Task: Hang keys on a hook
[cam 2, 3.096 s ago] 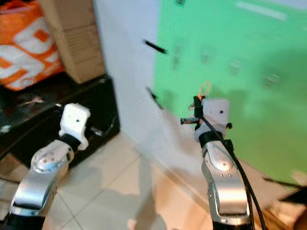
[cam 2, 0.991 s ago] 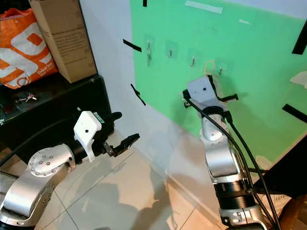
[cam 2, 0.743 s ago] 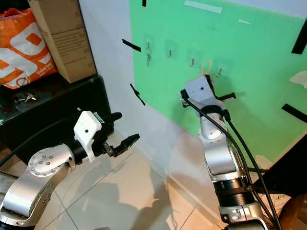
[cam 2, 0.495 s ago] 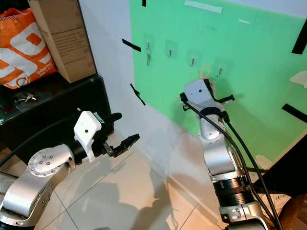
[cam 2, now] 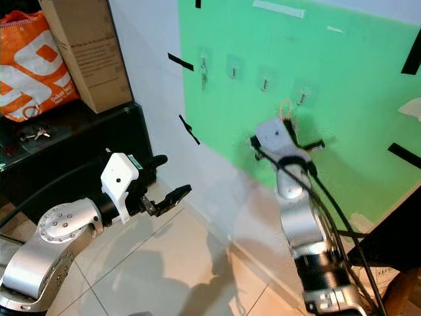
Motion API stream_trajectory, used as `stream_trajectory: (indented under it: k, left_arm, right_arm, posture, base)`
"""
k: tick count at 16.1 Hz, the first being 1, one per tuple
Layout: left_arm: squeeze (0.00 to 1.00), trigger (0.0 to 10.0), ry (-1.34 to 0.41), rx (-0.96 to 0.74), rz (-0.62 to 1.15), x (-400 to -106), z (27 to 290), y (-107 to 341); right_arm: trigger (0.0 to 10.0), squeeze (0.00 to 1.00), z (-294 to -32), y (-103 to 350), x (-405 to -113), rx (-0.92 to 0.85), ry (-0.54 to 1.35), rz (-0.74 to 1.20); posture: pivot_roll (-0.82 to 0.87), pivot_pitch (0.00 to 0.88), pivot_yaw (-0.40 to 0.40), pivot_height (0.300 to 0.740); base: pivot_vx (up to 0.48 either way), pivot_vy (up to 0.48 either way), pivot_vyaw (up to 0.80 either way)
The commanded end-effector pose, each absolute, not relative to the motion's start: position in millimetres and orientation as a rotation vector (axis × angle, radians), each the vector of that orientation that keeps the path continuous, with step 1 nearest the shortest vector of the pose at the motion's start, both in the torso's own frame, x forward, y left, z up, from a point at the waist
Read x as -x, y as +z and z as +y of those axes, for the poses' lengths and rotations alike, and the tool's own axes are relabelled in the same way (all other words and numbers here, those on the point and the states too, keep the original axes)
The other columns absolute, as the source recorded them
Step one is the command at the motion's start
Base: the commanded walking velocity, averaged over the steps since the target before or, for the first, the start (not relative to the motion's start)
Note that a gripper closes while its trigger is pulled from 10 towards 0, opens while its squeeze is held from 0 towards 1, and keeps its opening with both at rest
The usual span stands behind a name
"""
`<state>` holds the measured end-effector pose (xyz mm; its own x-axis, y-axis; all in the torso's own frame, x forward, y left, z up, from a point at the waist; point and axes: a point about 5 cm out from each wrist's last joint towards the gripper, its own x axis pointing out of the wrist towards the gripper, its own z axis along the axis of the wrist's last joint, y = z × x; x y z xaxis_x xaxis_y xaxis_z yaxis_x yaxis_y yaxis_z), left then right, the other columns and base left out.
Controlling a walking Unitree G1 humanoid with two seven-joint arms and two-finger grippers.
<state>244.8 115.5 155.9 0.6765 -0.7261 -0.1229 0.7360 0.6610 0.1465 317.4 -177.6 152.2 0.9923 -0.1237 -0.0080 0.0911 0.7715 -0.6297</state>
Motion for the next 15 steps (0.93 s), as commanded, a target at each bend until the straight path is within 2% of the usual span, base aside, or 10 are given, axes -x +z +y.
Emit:
stream_trajectory:
  k: [1, 8, 15]
  left_arm:
    - [0.3, 10.0, -0.846, -0.198, 0.048, -243.6, 113.6, 159.4]
    - [0.31, 10.0, -0.851, -0.2, 0.049, -244.9, 113.5, 160.1]
    - [0.31, 10.0, -0.864, -0.195, 0.049, -245.1, 111.6, 160.8]
  right_arm:
    - [10.0, 0.0, -177.9, 158.4, -316.4, 0.676, -0.126, 0.027]
    - [10.0, 0.0, -180.9, 184.3, -311.3, 0.667, -0.206, -0.141]
    - [10.0, 0.0, -181.4, 175.5, -323.4, 0.676, -0.175, -0.056]
  posture:
    - [0.05, 0.0, 0.037, 0.74]
    - [0.05, 0.0, 0.047, 0.74]
    - [0.05, 0.0, 0.047, 0.74]
  base:
    - [0.0, 0.0, 0.0]
    - [0.0, 0.0, 0.0]
    - [0.0, 0.0, 0.0]
